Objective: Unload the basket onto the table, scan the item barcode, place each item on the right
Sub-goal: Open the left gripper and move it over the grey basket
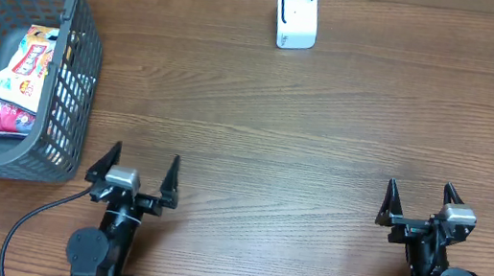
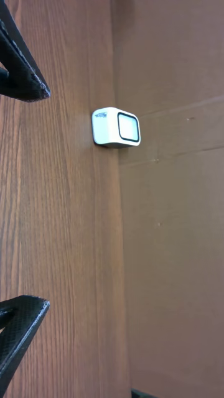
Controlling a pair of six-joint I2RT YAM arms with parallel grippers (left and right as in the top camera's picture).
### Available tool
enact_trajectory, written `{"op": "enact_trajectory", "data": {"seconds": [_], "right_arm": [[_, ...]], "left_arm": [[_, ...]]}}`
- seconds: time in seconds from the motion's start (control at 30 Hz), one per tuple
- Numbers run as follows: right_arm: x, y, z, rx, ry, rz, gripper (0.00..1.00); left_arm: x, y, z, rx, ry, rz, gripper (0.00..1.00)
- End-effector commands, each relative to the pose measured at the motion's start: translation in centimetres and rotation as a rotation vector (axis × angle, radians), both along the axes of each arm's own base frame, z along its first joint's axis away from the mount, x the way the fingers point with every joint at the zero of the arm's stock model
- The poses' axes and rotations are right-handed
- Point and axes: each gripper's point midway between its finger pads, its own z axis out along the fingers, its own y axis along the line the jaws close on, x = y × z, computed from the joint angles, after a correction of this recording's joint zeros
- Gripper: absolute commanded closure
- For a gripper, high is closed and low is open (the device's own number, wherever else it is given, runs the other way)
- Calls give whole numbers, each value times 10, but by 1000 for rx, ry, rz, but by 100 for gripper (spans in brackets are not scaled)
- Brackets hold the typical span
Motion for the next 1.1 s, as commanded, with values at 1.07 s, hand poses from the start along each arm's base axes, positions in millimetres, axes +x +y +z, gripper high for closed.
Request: {"op": "enact_trajectory", "data": {"seconds": [1.07], "right_arm": [[0, -2, -1, -7, -6, -12, 0]], "left_arm": [[-38, -72, 201, 213, 79, -461, 0]]}}
